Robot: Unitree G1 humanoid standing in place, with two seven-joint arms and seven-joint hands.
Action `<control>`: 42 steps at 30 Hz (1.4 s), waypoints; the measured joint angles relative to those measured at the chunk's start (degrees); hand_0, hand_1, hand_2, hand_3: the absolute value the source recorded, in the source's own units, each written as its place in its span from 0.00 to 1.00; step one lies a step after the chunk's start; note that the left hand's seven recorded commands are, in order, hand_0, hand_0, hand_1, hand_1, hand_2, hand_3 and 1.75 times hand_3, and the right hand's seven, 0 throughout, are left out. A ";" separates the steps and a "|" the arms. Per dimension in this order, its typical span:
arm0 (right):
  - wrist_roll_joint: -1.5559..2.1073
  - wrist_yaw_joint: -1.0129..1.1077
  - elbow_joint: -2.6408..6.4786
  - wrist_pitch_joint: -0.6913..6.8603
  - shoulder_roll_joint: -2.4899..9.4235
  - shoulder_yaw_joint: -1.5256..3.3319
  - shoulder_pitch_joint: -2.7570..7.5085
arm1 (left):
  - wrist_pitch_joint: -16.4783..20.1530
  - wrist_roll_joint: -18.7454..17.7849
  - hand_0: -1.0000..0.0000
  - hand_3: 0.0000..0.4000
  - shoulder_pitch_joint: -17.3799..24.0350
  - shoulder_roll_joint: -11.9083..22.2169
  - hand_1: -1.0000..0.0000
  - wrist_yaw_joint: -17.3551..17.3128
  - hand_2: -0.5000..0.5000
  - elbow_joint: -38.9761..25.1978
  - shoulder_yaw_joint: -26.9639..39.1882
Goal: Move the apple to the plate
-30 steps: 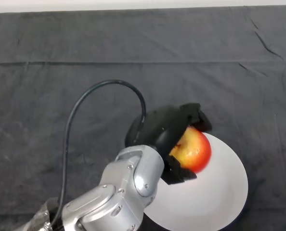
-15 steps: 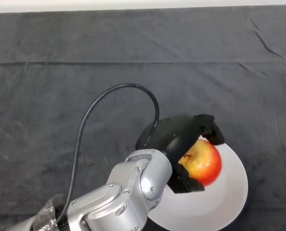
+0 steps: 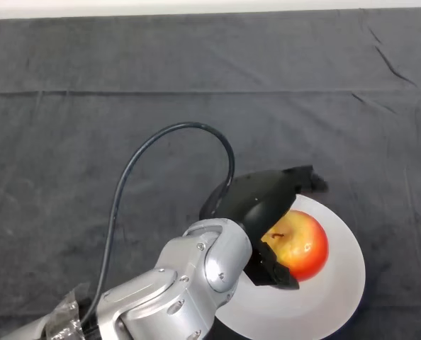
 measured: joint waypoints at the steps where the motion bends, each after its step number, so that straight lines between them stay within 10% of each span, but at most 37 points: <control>1: 0.00 0.00 0.00 0.00 0.00 0.00 0.00 | 0.05 0.00 1.00 0.00 -0.01 0.00 1.00 0.00 0.50 0.00 0.05; 12: 0.00 0.00 0.00 0.00 0.00 0.00 0.00 | 0.31 0.01 1.00 0.00 -0.03 0.06 1.00 0.50 0.50 -0.16 8.78; 26: 0.00 0.00 0.00 0.00 0.00 0.00 0.00 | -3.92 0.30 1.00 0.00 1.44 -0.12 1.00 9.84 0.50 -0.20 20.54; 42: 0.00 0.00 0.00 0.00 0.00 0.02 0.00 | -12.27 2.32 1.00 0.00 11.58 1.61 1.00 18.56 0.50 -0.76 34.11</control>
